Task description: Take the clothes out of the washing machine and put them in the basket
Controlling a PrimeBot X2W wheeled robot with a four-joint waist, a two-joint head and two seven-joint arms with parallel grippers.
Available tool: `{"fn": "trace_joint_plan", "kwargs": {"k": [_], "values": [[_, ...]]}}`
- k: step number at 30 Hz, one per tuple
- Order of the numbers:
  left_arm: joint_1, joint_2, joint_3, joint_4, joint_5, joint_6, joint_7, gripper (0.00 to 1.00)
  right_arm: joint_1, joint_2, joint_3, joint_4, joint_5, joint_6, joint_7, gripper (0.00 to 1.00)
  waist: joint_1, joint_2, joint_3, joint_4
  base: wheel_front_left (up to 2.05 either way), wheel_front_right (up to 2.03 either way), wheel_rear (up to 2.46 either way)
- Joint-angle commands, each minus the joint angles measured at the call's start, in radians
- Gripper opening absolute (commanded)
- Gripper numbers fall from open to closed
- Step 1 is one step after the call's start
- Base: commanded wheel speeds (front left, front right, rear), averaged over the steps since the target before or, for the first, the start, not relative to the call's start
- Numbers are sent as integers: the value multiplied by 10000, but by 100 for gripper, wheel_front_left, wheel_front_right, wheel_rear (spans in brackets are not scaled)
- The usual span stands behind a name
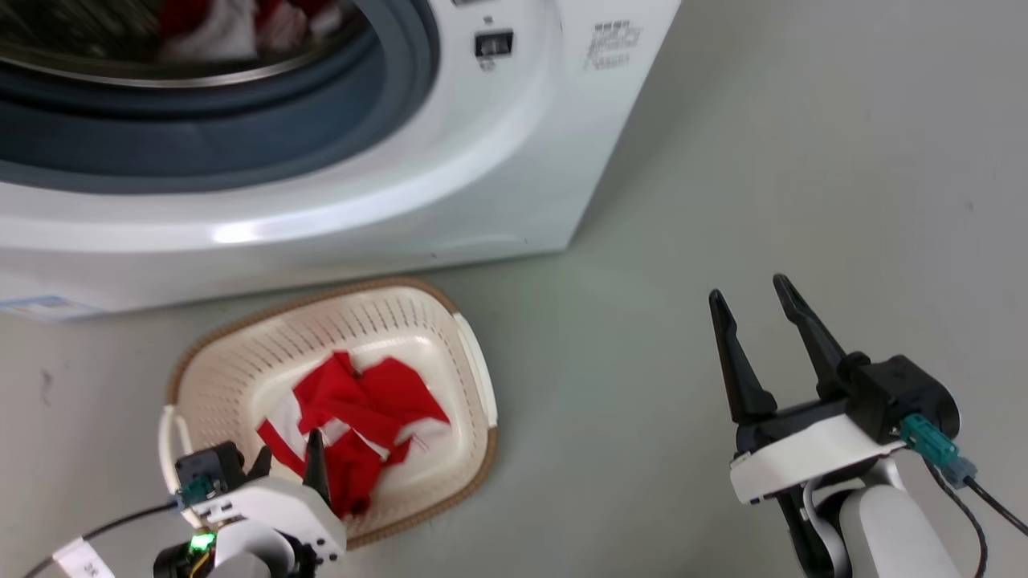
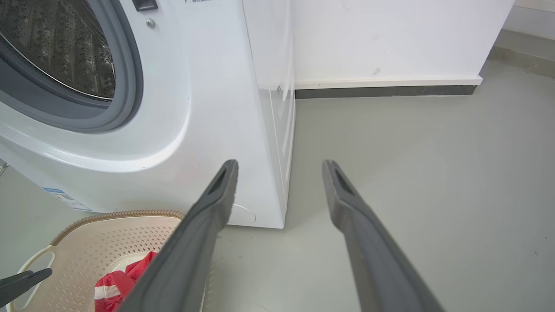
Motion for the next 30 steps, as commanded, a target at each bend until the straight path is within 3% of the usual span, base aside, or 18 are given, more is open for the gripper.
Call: {"fn": "trace_joint_plan", "kwargs": {"k": [1,13,20,24,30], "values": [[294,-94,80,-189,99,-24,-21,100,171,0,-42,18,-63,-5,44,100,0,0,-891,400,0,0,0],[1579,-536,802,-3349,1097,-165,-22,100,816,0,-243,-377,-203,-3,490,100,0,0,-2081,1173,0,0,0],[1619,-586,647,-5273,1461,-166,-22,100,938,0,-287,-564,-218,-3,642,100,0,0,-2291,1367,0,0,0],[1044,-581,360,-5580,1623,-149,-22,100,900,0,-235,-659,-186,-3,682,100,0,0,-2190,1357,0,0,0],[-385,-356,221,-4706,2005,-272,-22,100,655,0,-72,-713,-73,-3,636,100,0,0,-1785,1039,0,0,0]]}}
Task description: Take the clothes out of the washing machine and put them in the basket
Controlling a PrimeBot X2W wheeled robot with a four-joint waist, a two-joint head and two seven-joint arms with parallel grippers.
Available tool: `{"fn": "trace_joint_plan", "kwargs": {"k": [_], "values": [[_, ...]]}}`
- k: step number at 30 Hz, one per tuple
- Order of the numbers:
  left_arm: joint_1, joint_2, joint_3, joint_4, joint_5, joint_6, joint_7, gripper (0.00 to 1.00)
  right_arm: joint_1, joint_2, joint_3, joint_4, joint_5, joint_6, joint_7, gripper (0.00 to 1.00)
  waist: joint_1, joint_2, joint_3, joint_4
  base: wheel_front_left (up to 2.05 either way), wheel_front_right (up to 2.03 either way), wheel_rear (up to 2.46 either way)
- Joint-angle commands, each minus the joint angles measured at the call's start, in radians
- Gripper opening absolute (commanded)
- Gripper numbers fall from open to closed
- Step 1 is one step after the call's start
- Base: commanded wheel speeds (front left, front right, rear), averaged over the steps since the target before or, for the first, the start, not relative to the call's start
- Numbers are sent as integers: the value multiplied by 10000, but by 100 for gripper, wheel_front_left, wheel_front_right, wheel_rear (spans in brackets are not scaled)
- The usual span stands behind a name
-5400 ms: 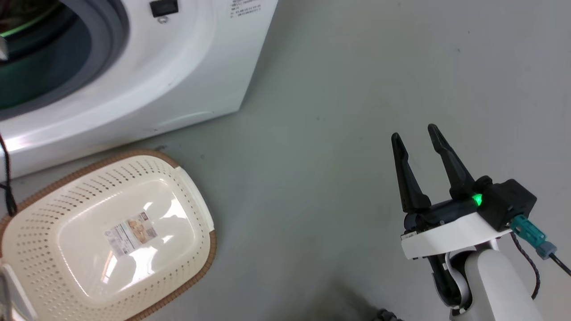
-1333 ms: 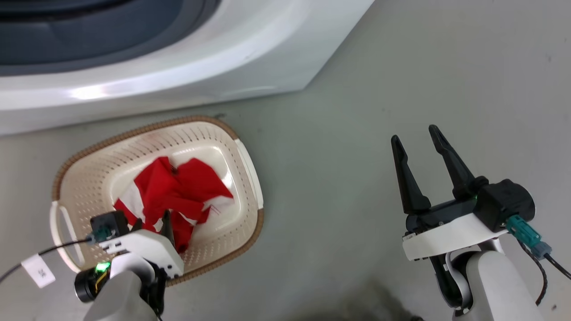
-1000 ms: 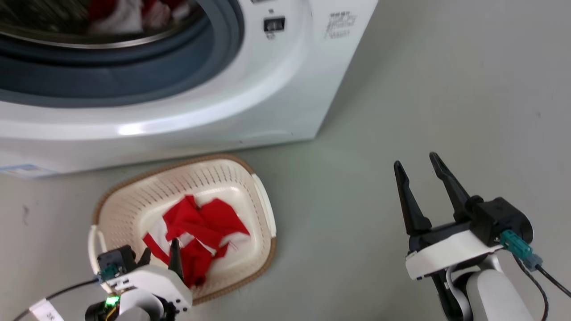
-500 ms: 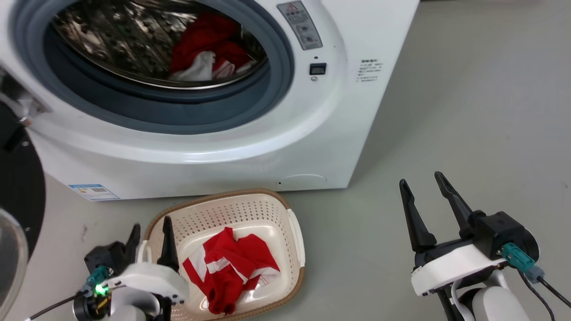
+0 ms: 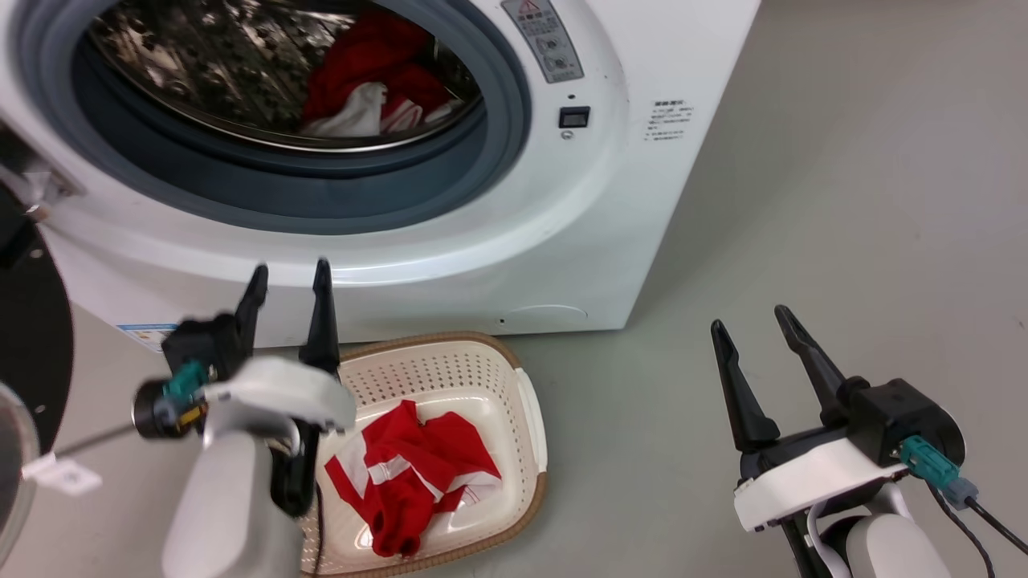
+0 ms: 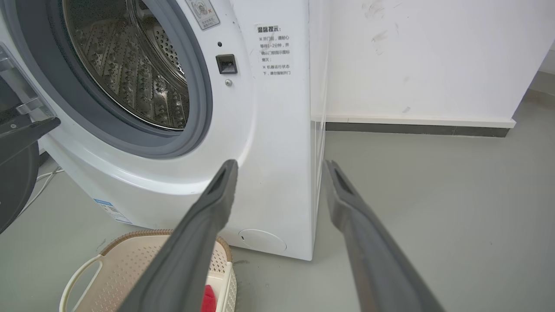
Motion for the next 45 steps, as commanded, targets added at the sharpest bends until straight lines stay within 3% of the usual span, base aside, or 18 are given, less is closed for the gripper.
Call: {"fn": "trace_joint_plan", "kwargs": {"k": [1,17,33,45], "values": [[-467,165,-21,308,73,-26,-24,100,-182,2,41,-46,60,-3,-63,100,1,-1,222,-200,0,0,0],[-5915,1492,-280,5331,249,-78,637,100,-730,5,497,246,396,-3,-536,100,1,-1,1886,-934,0,0,0],[-9499,2874,-854,7340,577,-117,2222,100,-1033,5,1537,367,783,-3,-881,100,1,-1,3558,-2008,0,0,0],[-11380,3860,-1472,7730,1075,66,4450,100,-704,7,2390,78,1232,-3,-1056,100,1,-1,4716,-2910,0,0,0]]}}
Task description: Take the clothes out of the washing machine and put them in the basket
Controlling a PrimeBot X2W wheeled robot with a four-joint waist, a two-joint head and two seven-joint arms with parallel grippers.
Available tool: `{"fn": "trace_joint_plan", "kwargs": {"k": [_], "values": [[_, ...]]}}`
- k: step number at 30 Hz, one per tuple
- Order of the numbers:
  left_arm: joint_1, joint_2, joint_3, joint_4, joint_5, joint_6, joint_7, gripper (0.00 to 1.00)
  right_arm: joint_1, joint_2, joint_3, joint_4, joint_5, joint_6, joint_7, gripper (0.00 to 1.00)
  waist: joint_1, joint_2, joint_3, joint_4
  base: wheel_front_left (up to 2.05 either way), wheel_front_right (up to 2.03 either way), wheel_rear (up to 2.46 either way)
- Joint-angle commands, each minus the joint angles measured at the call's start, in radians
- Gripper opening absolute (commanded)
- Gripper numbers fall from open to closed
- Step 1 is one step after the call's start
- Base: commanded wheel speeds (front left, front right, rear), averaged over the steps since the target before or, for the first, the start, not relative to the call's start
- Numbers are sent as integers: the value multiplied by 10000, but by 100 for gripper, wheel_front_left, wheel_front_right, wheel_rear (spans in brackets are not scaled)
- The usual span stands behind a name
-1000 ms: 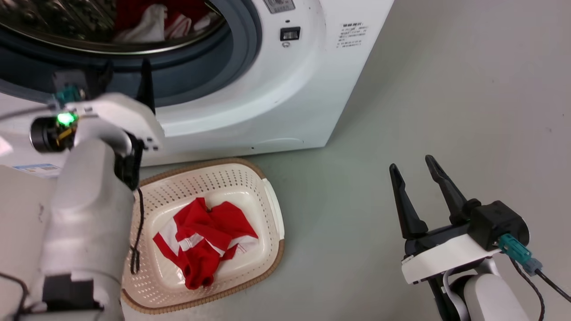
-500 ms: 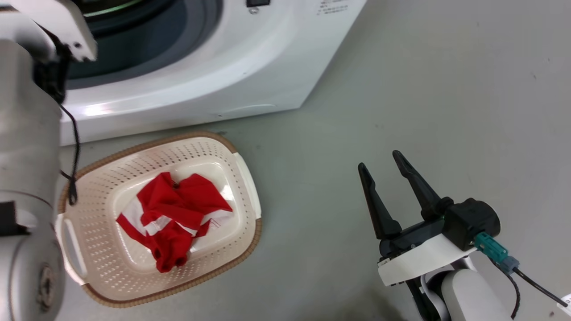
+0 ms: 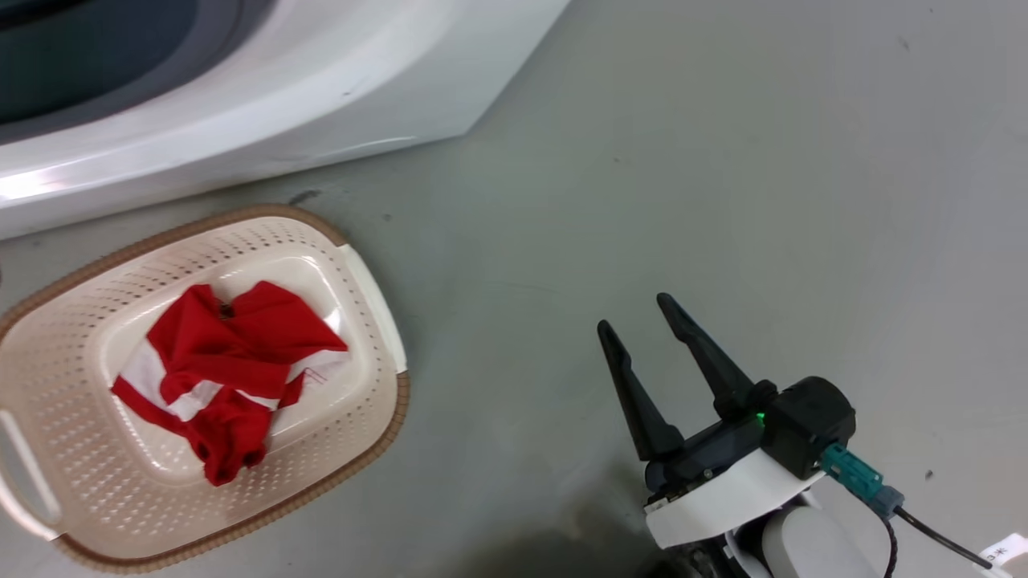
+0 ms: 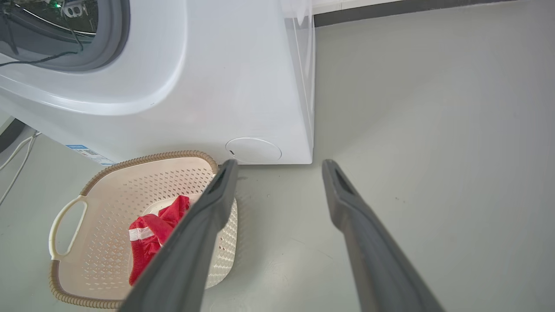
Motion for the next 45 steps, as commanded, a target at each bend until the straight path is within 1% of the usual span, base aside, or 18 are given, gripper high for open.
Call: {"fn": "trace_joint_plan", "kwargs": {"k": [1,8,14,16,17,18,22,27,31,36,39,45], "values": [[-145,111,-28,50,79,53,129,100,77,12,54,-43,70,-3,-62,100,-1,0,278,-293,0,0,0],[-507,748,-140,181,72,161,1408,100,394,14,387,-156,262,-3,-121,100,-1,0,646,-754,0,0,0],[-598,1077,-311,275,151,194,2498,100,566,14,566,-214,376,-3,-146,100,-1,0,740,-1035,0,0,0],[-649,1146,-349,232,137,202,2691,100,625,12,612,-230,417,-3,-149,100,-1,0,766,-1093,0,0,0],[-647,1171,-373,244,138,222,2822,33,637,12,632,-234,442,-3,-150,100,-1,0,775,-1118,0,0,0],[-668,1200,-354,168,99,290,2814,0,641,12,652,-246,452,-3,-151,100,-1,0,786,-1135,0,0,0],[-694,1355,-466,-332,168,525,2450,0,621,13,672,-258,501,-3,-149,100,-1,0,794,-1142,0,0,0],[-388,1331,-502,-1020,120,769,1700,0,457,13,632,-242,484,-3,-151,100,-1,0,646,-1038,0,0,0],[49,1202,-444,-1544,-65,858,927,0,408,13,495,-203,378,-3,-152,100,-1,0,465,-900,0,0,0],[800,857,-163,-2085,-478,1000,-304,0,222,11,222,-240,264,-3,-153,100,-1,0,195,-651,0,0,0],[1420,624,18,-2185,-780,982,-1079,0,101,9,90,-185,226,-3,-153,100,-1,0,-149,-551,0,0,0],[2698,115,340,-2035,-1413,696,-2699,0,-3,9,-135,45,168,-3,-152,100,-1,0,-1079,-299,0,0,0]]}}
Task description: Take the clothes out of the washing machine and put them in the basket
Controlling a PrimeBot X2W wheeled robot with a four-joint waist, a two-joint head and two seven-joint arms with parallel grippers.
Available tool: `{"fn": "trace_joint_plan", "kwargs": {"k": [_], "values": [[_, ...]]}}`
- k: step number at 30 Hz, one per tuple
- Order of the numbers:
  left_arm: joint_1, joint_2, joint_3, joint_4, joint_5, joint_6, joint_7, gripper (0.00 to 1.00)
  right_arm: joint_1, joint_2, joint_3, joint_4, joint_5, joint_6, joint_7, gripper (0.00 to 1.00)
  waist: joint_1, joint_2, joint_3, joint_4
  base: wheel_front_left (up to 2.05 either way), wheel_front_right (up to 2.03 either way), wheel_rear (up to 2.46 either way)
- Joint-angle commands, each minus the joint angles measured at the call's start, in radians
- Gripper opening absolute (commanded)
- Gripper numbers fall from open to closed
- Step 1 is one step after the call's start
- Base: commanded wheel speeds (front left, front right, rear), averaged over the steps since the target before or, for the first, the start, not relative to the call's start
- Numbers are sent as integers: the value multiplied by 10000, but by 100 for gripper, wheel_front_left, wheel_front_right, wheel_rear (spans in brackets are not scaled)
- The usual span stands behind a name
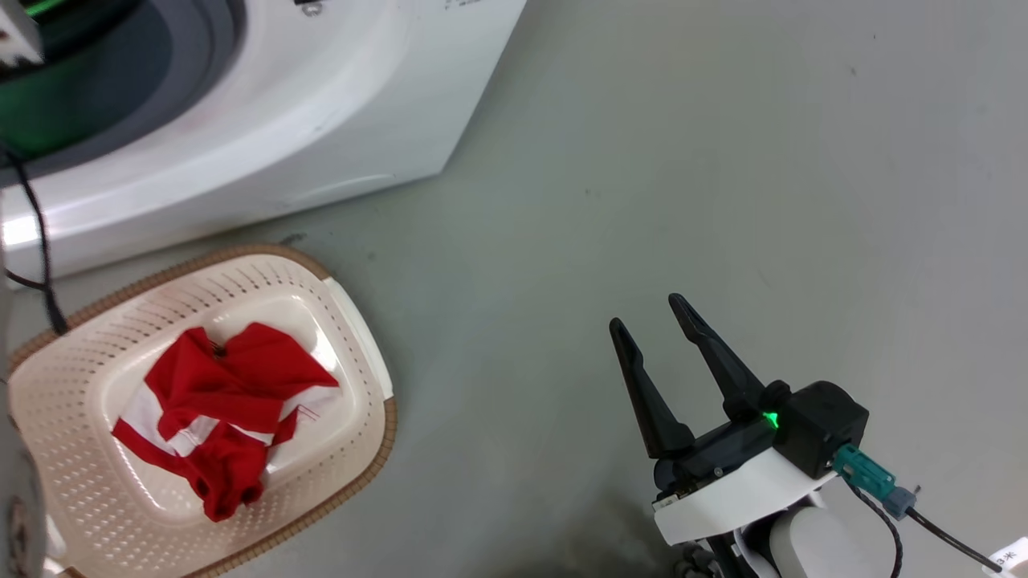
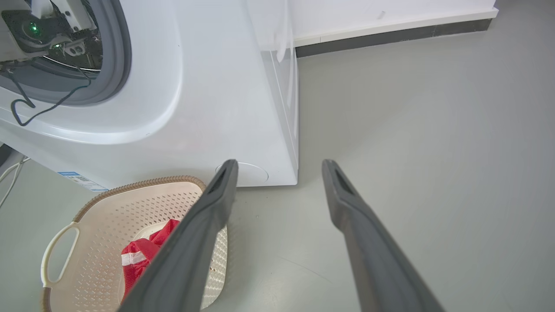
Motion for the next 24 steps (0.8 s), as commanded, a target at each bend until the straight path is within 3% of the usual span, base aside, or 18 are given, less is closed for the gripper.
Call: {"fn": "trace_joint_plan", "kwargs": {"k": [1,6,13,24], "values": [[417,-94,18,104,-68,-102,-330,0,-68,6,-58,84,-68,-3,-31,100,0,-1,-551,219,0,0,0],[1306,-465,46,413,-343,-352,-1330,0,97,4,-352,294,-141,-3,18,100,0,-1,-1502,550,0,0,0],[2229,-877,-13,527,-518,-610,-1823,0,381,3,-663,457,-186,-3,165,100,0,-1,-2590,959,0,0,0],[3719,-1621,-35,-746,-798,-821,-1978,0,1072,3,-1088,442,-286,-3,547,100,0,-1,-4444,1726,0,0,0]]}}
